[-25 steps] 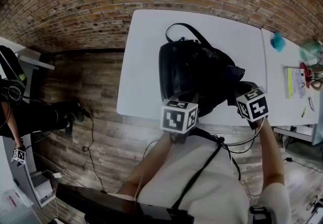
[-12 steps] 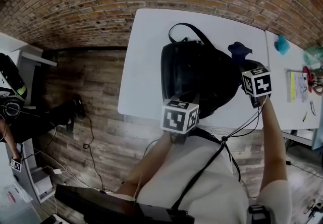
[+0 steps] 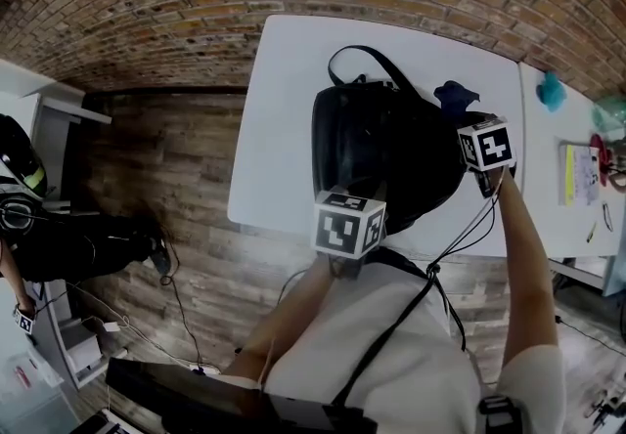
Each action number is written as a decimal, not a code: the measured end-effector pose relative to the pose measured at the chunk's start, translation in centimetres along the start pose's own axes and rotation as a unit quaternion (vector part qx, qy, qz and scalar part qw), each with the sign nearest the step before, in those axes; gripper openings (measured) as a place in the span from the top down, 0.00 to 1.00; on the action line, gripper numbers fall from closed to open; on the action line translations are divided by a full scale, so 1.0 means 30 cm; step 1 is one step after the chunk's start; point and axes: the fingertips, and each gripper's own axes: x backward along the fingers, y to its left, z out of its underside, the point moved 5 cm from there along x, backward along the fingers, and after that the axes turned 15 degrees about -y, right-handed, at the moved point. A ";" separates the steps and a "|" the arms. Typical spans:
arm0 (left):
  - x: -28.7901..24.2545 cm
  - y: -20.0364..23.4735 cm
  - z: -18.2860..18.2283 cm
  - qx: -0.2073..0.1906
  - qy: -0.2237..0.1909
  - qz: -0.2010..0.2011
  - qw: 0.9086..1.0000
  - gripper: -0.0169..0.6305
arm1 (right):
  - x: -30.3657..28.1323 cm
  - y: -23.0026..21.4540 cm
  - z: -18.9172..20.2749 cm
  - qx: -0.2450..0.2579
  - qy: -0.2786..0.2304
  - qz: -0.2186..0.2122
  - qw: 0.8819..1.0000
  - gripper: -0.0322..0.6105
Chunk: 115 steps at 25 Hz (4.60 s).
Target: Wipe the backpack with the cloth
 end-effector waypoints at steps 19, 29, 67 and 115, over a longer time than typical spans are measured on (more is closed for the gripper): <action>-0.033 0.021 -0.036 0.002 -0.008 -0.002 1.000 0.97 | 0.077 0.044 0.099 -0.025 0.014 -0.023 0.999 0.88; -0.022 0.007 -0.036 -0.001 -0.010 0.006 1.000 0.97 | 0.147 0.097 0.151 -0.031 0.025 -0.029 0.999 0.88; 0.050 -0.011 0.026 0.001 -0.010 0.016 1.000 0.97 | 0.380 0.330 0.301 -0.060 0.045 -0.058 0.996 0.88; 0.348 -0.008 0.041 0.001 -0.075 0.052 0.996 0.97 | 0.686 0.677 -0.042 -0.199 -0.248 -0.087 0.944 0.88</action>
